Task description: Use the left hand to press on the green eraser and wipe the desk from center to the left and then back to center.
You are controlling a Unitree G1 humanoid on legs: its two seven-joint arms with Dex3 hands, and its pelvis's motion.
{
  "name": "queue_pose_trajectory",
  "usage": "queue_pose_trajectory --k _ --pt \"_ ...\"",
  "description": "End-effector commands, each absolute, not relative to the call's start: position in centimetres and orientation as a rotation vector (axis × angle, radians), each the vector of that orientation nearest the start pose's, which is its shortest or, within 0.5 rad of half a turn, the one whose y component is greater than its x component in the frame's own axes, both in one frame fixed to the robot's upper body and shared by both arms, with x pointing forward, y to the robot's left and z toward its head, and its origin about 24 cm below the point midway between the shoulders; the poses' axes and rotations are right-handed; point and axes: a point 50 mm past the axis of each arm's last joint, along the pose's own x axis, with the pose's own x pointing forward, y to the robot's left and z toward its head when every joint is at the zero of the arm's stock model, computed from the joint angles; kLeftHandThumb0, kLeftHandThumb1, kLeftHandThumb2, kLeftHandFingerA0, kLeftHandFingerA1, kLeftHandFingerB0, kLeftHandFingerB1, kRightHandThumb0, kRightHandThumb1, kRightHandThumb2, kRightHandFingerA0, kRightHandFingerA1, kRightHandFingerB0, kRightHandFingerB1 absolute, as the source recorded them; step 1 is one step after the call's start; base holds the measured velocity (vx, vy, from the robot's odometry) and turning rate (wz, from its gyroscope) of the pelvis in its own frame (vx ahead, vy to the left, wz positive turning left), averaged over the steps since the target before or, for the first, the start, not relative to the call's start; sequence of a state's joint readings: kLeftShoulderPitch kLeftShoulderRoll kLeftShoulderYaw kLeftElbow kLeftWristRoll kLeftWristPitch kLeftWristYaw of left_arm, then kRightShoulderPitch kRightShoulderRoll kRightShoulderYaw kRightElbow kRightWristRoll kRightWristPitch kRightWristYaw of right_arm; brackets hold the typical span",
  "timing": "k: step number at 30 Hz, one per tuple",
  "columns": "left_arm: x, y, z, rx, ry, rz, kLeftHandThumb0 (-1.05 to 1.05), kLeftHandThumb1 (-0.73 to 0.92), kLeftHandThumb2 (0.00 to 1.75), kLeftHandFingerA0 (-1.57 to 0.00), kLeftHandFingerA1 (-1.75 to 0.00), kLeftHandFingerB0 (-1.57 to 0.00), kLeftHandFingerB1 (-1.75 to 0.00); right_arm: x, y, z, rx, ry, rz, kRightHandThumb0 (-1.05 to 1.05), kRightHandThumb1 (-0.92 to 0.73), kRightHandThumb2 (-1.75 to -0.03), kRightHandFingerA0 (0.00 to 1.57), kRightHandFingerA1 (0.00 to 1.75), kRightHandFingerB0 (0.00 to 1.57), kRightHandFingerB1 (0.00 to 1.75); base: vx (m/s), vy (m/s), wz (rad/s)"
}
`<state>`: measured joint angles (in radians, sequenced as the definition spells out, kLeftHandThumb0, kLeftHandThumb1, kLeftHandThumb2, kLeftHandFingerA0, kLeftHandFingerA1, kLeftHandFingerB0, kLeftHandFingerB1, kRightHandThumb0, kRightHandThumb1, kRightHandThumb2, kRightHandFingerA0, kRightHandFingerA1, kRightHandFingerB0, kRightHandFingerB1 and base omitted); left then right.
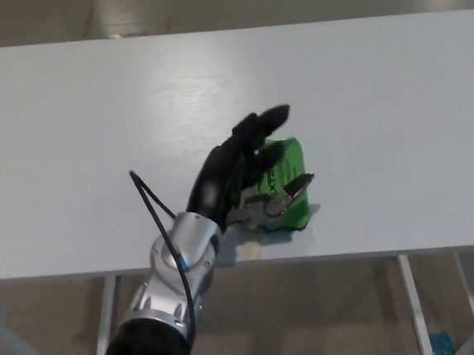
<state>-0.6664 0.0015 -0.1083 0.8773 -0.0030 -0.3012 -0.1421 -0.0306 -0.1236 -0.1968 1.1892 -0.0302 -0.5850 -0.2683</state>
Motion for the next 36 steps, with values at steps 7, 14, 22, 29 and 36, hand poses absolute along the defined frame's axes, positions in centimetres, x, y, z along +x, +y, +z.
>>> queue_pose_trajectory --k 7,14,22,29,36 --pt "36.2 11.0 15.4 0.146 -0.252 -0.610 -0.85 0.48 0.60 0.00 0.00 0.00 -0.19 13.9 -22.8 -12.4 -0.133 0.558 -0.470 -0.38 -0.77 -0.63 0.55 0.56 0.68 0.51 0.00 0.000 0.00" --pt "33.6 12.6 17.9 0.187 -0.374 -0.675 -0.87 0.49 0.61 0.00 0.00 0.00 -0.21 13.8 -22.9 -12.4 -0.138 0.565 -0.469 -0.37 -0.77 -0.63 0.55 0.55 0.68 0.51 0.00 0.000 0.00" --pt "27.3 15.6 17.8 0.195 -0.387 -0.872 -0.74 0.43 0.83 0.00 -0.07 0.00 -0.22 13.4 -23.1 -12.6 -0.156 0.578 -0.454 -0.37 -0.77 -0.63 0.54 0.52 0.68 0.50 0.00 0.000 0.00" --pt "22.1 17.1 16.0 0.134 -0.292 -1.016 -0.70 0.44 0.74 -0.22 -0.41 -0.08 -0.39 12.9 -23.0 -12.8 -0.173 0.593 -0.448 -0.35 -0.76 -0.63 0.55 0.57 0.68 0.50 0.00 0.000 0.00" --pt "18.0 19.4 11.3 0.041 -0.133 -0.985 -0.60 0.54 0.57 -0.45 -0.38 -0.22 -0.34 11.9 -23.1 -13.1 -0.186 0.631 -0.449 -0.34 -0.76 -0.62 0.55 0.58 0.68 0.52 0.00 0.000 0.00"
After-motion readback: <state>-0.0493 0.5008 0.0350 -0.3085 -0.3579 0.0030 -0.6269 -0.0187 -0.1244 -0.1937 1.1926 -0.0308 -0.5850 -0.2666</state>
